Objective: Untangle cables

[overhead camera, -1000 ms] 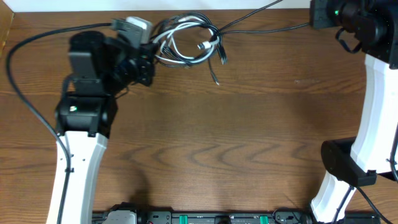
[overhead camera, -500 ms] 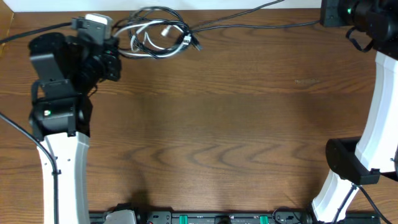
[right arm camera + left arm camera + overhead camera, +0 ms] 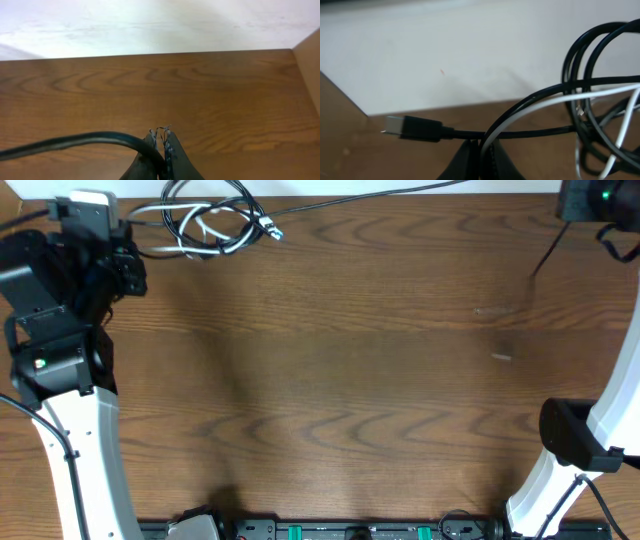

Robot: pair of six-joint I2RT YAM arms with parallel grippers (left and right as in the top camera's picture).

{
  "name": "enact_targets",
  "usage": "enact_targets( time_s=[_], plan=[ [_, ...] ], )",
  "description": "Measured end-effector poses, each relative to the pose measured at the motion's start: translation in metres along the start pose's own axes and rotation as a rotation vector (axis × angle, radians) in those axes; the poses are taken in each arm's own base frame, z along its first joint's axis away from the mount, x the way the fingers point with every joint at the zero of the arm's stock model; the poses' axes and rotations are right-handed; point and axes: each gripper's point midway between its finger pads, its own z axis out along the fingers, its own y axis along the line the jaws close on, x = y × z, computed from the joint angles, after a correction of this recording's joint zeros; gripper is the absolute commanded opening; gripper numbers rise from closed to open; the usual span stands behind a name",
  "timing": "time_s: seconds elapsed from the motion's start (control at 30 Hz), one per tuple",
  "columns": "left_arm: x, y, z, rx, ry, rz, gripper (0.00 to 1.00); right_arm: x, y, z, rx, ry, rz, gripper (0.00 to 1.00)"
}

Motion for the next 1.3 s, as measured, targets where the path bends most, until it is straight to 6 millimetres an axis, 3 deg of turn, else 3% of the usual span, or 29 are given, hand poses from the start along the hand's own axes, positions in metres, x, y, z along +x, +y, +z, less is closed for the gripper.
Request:
enact_targets(
  time_s=[0.17, 0.37, 0.43, 0.47, 0.53, 0.63, 0.77, 0.87, 0.93, 1.07, 1.17, 1.3],
  plan=[
    [-0.043, 0.024, -0.020, -0.084, -0.089, 0.024, 0.08, 0.001, -0.010, 0.000, -0.012, 0.004, 0.025, 0.01],
    [-0.058, 0.034, -0.026, -0.076, -0.081, 0.009, 0.08, 0.001, -0.009, 0.000, -0.062, 0.006, 0.039, 0.03],
    [-0.056, 0.033, -0.022, -0.057, -0.076, -0.005, 0.08, 0.001, -0.011, -0.001, -0.059, 0.005, 0.044, 0.45],
    [-0.055, 0.034, -0.021, -0.060, -0.071, -0.014, 0.08, 0.000, -0.016, 0.000, -0.038, 0.004, 0.048, 0.59],
    [-0.049, 0.049, -0.019, -0.103, -0.052, -0.038, 0.08, 0.000, -0.039, -0.001, 0.030, -0.002, 0.079, 0.78],
    [-0.042, 0.057, -0.017, -0.098, -0.039, -0.079, 0.08, -0.001, -0.049, -0.002, 0.041, -0.007, 0.096, 0.80],
    [-0.051, 0.020, -0.011, 0.048, -0.062, -0.097, 0.09, -0.002, -0.021, -0.001, -0.063, -0.005, 0.062, 0.76],
    [-0.061, -0.023, -0.007, 0.168, -0.072, -0.082, 0.08, -0.001, 0.004, -0.002, -0.134, -0.001, 0.014, 0.76],
    [-0.065, -0.058, -0.005, 0.262, -0.068, -0.064, 0.08, 0.002, 0.032, -0.004, -0.201, 0.007, -0.048, 0.77],
    [-0.066, -0.126, -0.008, 0.435, -0.051, -0.028, 0.08, 0.016, 0.088, -0.012, -0.316, 0.033, -0.190, 0.78],
    [-0.059, -0.156, -0.013, 0.513, -0.011, -0.021, 0.08, 0.029, 0.119, -0.019, -0.385, 0.059, -0.275, 0.78],
    [-0.048, -0.194, -0.023, 0.605, 0.047, -0.006, 0.08, 0.042, 0.144, -0.026, -0.446, 0.082, -0.350, 0.77]
  ],
)
